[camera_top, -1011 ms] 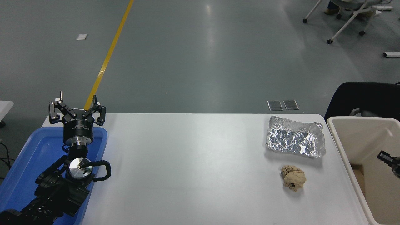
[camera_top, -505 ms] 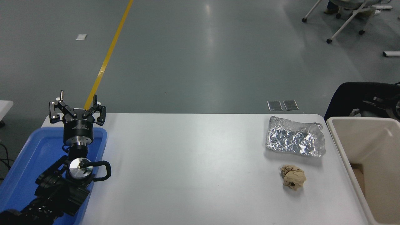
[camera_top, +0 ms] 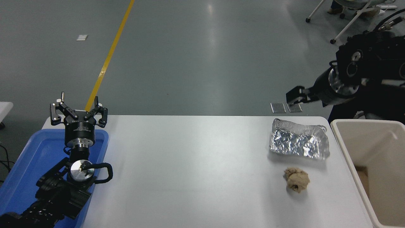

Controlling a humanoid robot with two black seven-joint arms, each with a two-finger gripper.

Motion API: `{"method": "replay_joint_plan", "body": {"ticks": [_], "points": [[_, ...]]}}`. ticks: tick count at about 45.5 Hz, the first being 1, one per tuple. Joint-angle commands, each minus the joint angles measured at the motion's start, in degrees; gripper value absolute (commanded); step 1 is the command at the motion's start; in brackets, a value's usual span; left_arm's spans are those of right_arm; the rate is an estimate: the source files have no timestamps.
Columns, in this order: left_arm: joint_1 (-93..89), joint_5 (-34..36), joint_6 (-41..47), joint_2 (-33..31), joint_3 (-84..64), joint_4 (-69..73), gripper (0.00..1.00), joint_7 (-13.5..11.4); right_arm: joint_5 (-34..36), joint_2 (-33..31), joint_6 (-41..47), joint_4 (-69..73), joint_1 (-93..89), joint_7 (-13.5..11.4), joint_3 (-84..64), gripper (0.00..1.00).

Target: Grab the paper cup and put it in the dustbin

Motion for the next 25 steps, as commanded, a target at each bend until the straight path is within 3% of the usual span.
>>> {"method": "replay_joint_plan", "body": {"ticks": [1,25], "points": [[0.1,-0.1,0.1,0.1,0.1,0.0,0.99,0.0,4.9,1.6,12.3,5.9,6.7,-0.1,0.6,1.00],[0.1,-0.1,0.1,0.1,0.0,0.0,0.99,-0.1,7.4,0.7,12.4,6.1,8.4,0.3,1.6,1.00]]}}
